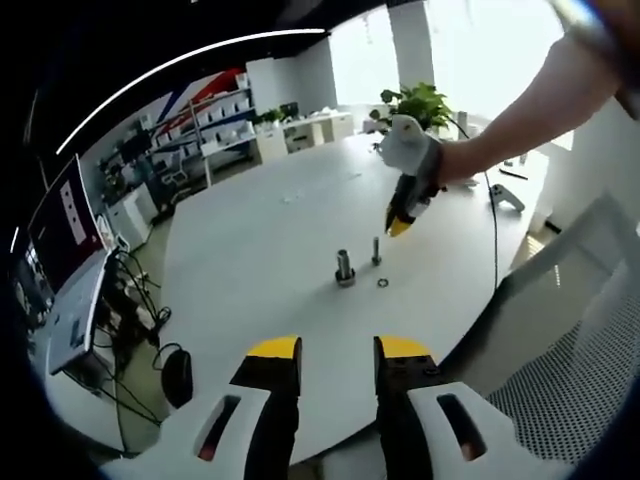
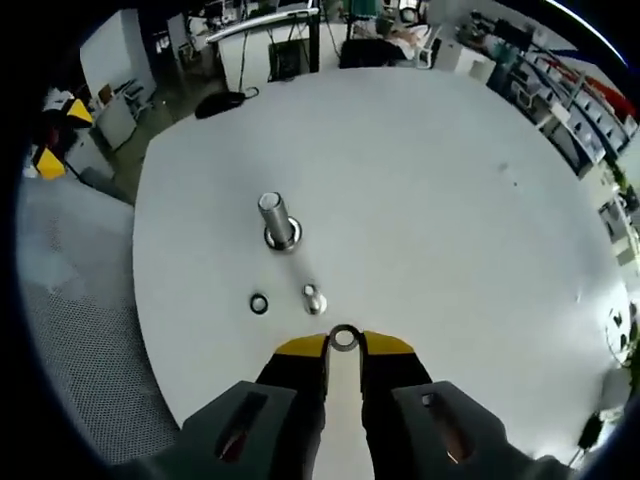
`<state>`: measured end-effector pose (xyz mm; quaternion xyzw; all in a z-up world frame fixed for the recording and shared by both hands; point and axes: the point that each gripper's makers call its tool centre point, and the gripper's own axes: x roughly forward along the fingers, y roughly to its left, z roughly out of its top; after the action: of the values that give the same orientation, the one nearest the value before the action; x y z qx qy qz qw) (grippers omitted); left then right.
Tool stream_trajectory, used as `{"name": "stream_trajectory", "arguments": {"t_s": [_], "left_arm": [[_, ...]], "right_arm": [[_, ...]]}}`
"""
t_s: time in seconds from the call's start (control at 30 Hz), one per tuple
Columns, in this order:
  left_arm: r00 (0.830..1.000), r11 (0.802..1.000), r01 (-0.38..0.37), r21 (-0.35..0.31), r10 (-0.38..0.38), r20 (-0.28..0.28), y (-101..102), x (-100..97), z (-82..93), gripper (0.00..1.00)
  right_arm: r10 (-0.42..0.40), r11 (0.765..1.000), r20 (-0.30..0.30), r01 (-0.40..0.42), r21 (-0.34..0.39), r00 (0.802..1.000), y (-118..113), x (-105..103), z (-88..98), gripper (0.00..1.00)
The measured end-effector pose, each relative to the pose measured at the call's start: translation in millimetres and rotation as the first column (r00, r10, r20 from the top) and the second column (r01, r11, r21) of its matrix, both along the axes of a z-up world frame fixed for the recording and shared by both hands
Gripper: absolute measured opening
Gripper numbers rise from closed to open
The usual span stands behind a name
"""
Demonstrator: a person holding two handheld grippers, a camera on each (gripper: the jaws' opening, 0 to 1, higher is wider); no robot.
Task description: Place the washer onto the threaded stud by aligning its center hole with the stud, sliding it down to the base, and recovering from edge contact or off-axis alignment until the washer reaches the visible bottom stop.
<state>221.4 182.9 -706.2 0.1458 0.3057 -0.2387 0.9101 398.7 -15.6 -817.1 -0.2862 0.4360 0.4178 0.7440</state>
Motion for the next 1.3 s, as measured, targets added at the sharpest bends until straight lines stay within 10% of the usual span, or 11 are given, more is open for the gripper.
{"name": "stream_trajectory", "arguments": {"t_s": [0.4,1.3], "left_arm": [[1.000,1.000,0.002,-0.001,-0.002,0.001,-1.9,-1.5,0.0,0.27],[1.000,1.000,-0.007,0.008,0.008,-0.025,1.2,-1.3,-5.5,0.26]], "right_arm": [[0.059,0.997,0.062,-0.061,0.035,0.996,28.6,11.5,28.9,0.13],[0.232,0.970,0.006,-0.232,-0.068,0.973,34.1,-11.1,-2.6,0.13]]}}
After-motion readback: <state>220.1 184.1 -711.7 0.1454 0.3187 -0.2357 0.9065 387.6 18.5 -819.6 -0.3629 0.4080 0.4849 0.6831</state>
